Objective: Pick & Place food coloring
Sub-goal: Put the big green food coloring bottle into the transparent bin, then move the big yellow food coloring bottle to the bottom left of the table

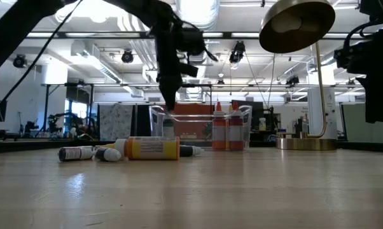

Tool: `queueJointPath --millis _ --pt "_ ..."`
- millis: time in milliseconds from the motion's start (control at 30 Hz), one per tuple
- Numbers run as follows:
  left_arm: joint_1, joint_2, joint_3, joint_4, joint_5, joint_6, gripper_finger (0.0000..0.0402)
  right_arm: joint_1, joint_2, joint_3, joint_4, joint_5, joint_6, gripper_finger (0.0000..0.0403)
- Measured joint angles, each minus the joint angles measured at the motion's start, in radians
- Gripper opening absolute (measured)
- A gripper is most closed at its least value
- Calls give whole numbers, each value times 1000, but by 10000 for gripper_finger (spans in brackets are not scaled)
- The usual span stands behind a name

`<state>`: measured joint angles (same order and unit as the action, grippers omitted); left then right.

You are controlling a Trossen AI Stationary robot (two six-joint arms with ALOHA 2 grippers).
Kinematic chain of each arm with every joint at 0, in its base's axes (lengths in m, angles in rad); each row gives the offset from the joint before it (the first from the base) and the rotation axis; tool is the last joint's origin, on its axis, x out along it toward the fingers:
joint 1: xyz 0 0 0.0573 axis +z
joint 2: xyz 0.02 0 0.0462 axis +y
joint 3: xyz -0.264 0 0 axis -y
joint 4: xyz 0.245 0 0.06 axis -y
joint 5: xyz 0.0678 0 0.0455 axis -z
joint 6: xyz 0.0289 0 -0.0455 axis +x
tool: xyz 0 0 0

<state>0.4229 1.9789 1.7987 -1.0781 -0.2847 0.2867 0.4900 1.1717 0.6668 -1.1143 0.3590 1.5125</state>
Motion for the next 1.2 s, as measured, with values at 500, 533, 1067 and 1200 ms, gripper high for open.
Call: queueJointPath --millis 500,533,1067,1200 --pt "-343 -383 -293 -88 323 -69 142 1 1 -5 2 11 -46 214" --pt "-388 -400 -354 -59 322 -92 142 1 1 -6 2 11 -46 214" --pt "-676 -422 -856 583 67 -496 142 0 1 -9 3 10 -47 214" --pt "-667 -394 -887 611 81 -500 142 0 1 -9 3 9 -46 214"
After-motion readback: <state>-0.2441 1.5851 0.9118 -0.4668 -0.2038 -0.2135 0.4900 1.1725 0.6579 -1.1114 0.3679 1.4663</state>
